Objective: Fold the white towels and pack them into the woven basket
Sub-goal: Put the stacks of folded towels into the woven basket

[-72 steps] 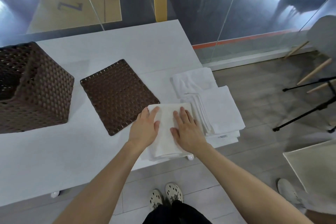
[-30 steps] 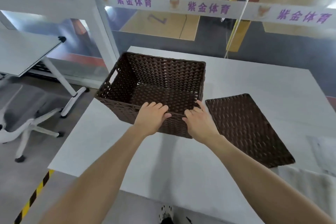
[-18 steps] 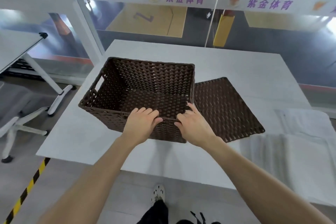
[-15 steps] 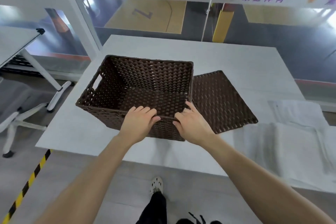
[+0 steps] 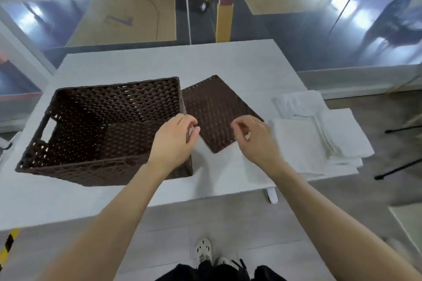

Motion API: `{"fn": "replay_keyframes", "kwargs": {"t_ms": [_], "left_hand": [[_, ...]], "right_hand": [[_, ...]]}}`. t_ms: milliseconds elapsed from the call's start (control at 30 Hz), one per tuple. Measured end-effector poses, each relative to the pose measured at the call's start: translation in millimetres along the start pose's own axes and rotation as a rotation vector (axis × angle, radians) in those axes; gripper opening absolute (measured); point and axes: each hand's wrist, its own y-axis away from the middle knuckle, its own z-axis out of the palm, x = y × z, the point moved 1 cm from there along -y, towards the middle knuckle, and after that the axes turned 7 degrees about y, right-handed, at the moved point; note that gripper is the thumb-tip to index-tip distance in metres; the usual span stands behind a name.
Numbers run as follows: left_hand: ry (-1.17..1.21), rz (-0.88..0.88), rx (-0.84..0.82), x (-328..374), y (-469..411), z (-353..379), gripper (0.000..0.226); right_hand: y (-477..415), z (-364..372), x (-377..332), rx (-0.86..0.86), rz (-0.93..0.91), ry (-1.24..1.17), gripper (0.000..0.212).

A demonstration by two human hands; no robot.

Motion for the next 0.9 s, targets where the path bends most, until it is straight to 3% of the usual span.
{"fn": "replay_keyframes", "kwargs": {"t_ms": [133,233,300,433,567,667,900], "left_hand": [[0.132,-0.119,-0.37,50,-39,76,0.047],[0.481,-0.493,-0.654,69,-46,142,0.086],[0.718,-0.737,-0.742,80,-45,178,0.099],[0.918,-0.99,-0.645,89,-51,239,0.118],[1.034,-1.189,-0.492,85,-59,282,0.117],[1.116,-1.282,-0.434,78,-56,307,0.126],[1.187,-1.268,-0.384,84,-57,320,0.109]], "right_hand": [[30,-44,89,0.096,0.299,0.152,0.013],[64,-60,149,0.043,0.471,0.231,0.023],[77,-66,177,-0.04,0.536,0.283,0.038],[81,-55,223,-0.224,0.523,0.306,0.061],[81,-31,257,-0.372,0.462,0.273,0.069],[84,-28,271,-0.322,0.398,0.293,0.07],[91,-32,287,-0.251,0.321,0.217,0.066]]}}
